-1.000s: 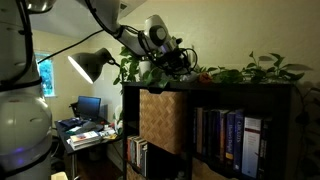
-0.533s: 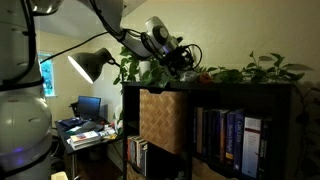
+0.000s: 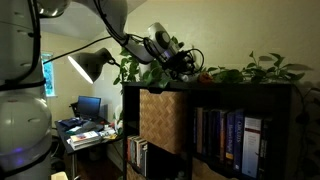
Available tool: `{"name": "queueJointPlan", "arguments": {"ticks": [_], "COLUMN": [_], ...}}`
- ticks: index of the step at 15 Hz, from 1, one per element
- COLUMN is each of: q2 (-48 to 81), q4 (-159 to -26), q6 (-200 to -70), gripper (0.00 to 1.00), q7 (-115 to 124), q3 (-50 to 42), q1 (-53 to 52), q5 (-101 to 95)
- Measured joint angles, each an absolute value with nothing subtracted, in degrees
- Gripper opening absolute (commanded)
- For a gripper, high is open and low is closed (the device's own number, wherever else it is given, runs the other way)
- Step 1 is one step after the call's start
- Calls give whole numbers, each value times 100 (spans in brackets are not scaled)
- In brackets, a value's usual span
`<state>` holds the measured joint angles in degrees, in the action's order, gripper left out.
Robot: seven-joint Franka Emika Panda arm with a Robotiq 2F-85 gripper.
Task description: Slide open the basket, put the socks inside it, and then slide it back into the shelf
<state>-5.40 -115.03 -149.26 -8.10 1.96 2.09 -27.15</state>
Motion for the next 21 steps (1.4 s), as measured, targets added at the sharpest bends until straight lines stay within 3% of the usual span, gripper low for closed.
{"name": "queueJointPlan", "arguments": {"ticks": [7, 19, 20, 21], "q2": [-681, -1502, -1505, -1505], "q4": [-11502, -11869, -11940, -12020], "q6": [-14545, -12398, -12369, -12413], "gripper": [9, 9, 20, 40], "q7": [-758, -915, -924, -929], "q3": [207, 453, 453, 453], "q1": [188, -416, -445, -458], "q5": [-2715, -1612, -1486, -1404]}}
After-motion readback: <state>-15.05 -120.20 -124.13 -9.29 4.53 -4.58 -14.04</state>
